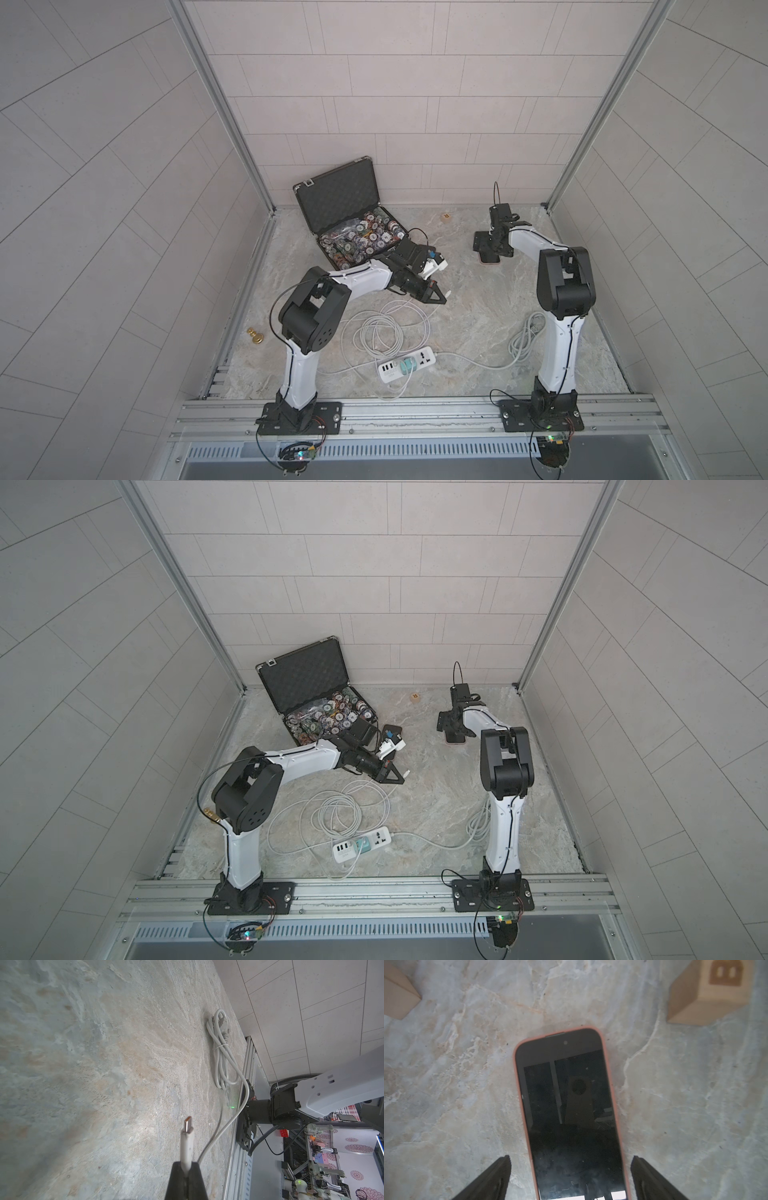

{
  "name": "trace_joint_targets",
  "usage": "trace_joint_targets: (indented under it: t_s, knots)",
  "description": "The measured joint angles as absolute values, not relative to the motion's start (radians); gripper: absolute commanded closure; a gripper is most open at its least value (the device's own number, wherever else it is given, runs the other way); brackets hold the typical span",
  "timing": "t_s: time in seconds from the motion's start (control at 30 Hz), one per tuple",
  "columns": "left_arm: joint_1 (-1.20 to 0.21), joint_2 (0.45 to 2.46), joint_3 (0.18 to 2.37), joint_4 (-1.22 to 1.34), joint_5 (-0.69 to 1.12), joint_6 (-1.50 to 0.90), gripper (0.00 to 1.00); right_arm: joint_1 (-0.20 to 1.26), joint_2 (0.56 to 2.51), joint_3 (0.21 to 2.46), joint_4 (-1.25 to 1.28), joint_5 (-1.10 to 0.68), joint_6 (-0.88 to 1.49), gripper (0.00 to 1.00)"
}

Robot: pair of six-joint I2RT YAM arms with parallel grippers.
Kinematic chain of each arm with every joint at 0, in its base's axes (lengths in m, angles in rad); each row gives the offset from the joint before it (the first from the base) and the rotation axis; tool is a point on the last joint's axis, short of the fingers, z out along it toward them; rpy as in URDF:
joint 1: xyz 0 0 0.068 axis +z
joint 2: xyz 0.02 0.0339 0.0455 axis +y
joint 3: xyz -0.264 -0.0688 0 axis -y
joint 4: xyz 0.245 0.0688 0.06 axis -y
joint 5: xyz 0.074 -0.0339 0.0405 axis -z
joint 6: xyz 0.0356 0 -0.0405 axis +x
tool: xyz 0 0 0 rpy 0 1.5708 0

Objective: Plug the charging cable into the phone
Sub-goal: Pick up the phone at the center of the board.

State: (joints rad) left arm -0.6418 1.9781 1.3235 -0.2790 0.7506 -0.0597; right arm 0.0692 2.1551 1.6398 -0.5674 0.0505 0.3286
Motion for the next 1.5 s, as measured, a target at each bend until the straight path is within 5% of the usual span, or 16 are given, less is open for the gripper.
trace_joint_targets:
  t_s: [0.4, 0.87, 1.5]
  knots:
    - [-0.642, 1.978, 1.324, -0.286, 0.747, -0.055, 1.00, 0.073, 2.256, 1.813, -0.732, 0.089, 0.340, 0.13]
    - [-0.642, 1.978, 1.324, -0.287, 0.747, -0.053, 1.00, 0.075, 2.304, 1.894, -0.820, 0.104, 0.316, 0.00]
    - [-0.642, 1.978, 1.327, -0.298, 0.746, -0.052, 1.00, 0.064, 2.282, 1.932, -0.884, 0.075, 0.322, 0.00]
